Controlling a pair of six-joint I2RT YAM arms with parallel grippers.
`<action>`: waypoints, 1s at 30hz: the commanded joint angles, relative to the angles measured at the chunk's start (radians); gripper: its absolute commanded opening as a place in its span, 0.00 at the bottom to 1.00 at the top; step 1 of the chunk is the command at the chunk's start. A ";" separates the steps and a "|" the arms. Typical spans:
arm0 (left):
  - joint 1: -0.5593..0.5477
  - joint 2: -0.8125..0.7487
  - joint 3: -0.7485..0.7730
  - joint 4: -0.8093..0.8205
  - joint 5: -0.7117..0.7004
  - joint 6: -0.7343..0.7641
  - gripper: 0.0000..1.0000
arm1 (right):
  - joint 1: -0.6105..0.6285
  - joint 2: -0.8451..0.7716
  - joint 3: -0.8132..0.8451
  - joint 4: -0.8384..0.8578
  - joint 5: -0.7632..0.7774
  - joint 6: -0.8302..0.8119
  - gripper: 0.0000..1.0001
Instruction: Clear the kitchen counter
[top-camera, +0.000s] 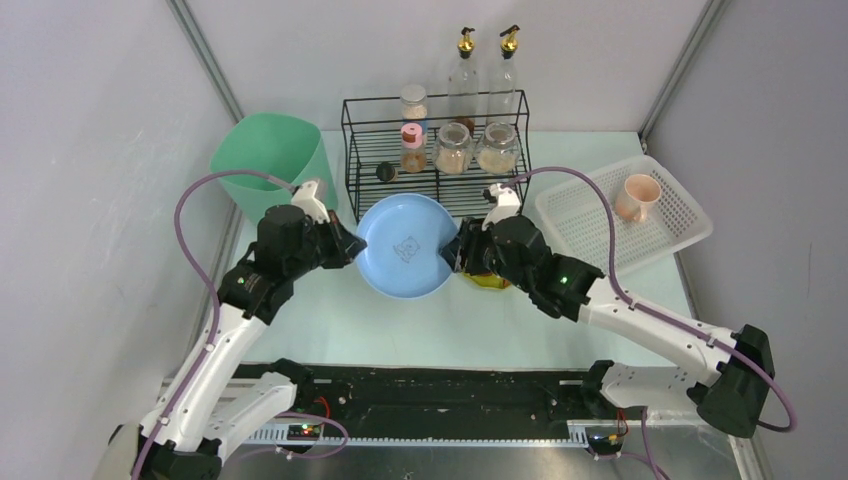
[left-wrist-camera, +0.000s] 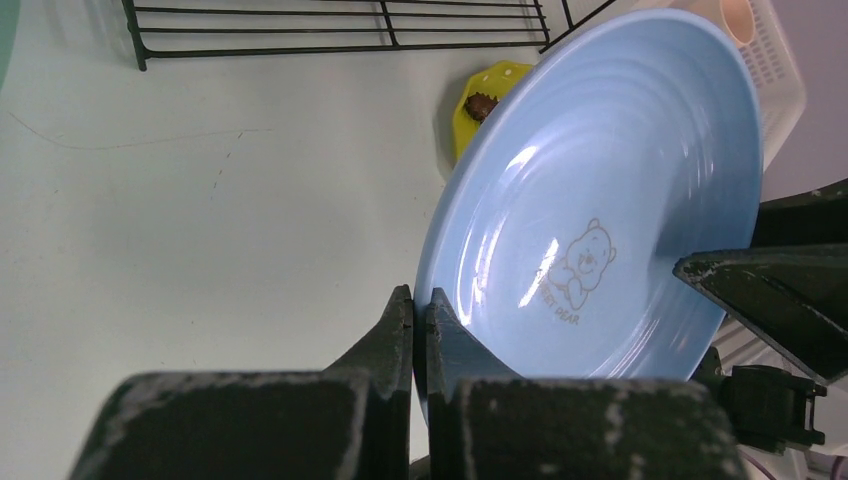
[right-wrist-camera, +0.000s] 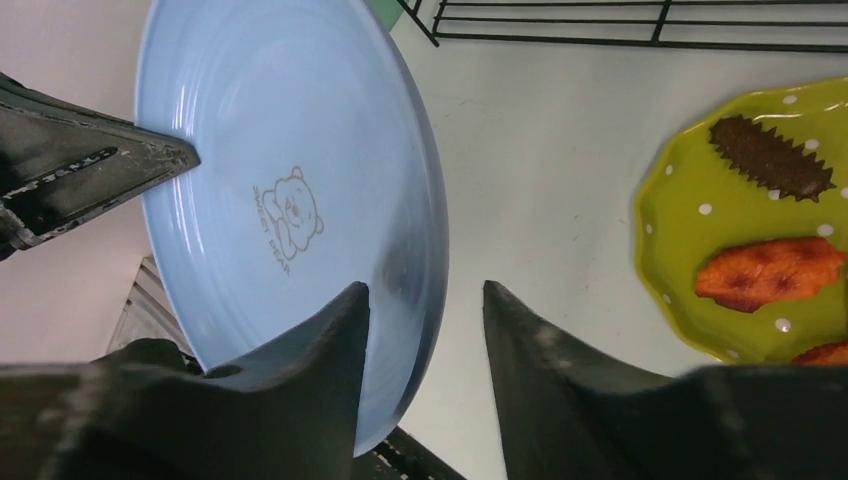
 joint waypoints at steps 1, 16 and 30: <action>-0.006 -0.019 -0.009 0.038 0.036 0.013 0.00 | -0.010 0.011 0.041 0.062 0.016 0.029 0.43; -0.006 0.017 -0.028 0.028 0.078 0.044 0.56 | -0.047 -0.019 0.041 0.038 0.030 0.018 0.00; -0.006 -0.044 -0.032 -0.020 0.050 0.112 0.87 | -0.526 -0.211 0.005 -0.231 -0.052 -0.042 0.00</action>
